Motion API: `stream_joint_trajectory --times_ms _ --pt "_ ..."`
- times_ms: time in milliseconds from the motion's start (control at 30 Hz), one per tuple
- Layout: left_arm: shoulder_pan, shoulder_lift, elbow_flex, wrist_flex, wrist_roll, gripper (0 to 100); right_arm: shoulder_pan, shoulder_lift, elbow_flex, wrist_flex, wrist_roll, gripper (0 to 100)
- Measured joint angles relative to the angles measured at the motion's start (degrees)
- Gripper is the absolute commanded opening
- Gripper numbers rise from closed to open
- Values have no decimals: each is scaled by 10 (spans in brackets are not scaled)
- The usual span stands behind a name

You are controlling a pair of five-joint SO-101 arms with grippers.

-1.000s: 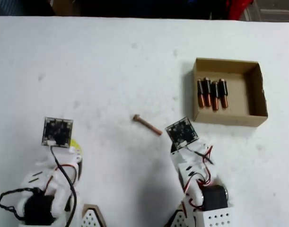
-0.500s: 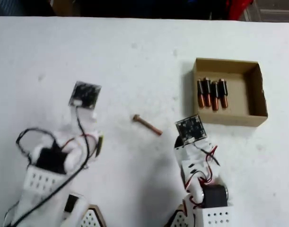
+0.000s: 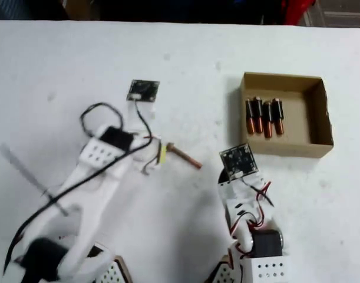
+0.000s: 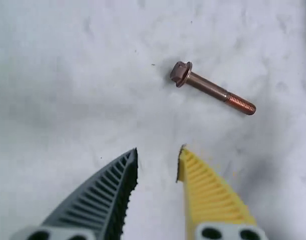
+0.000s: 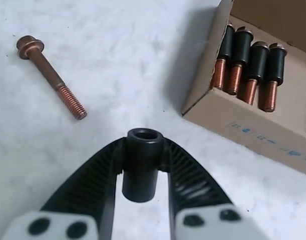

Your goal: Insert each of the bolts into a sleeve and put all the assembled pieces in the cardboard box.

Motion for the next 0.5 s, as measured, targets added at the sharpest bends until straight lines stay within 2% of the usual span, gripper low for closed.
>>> stream_joint_trajectory --times_ms 267,500 --pt "24 153 -110 -2 134 189 0 0 0 0 0 17" --pt "24 258 -181 -7 216 189 0 0 0 0 0 17"
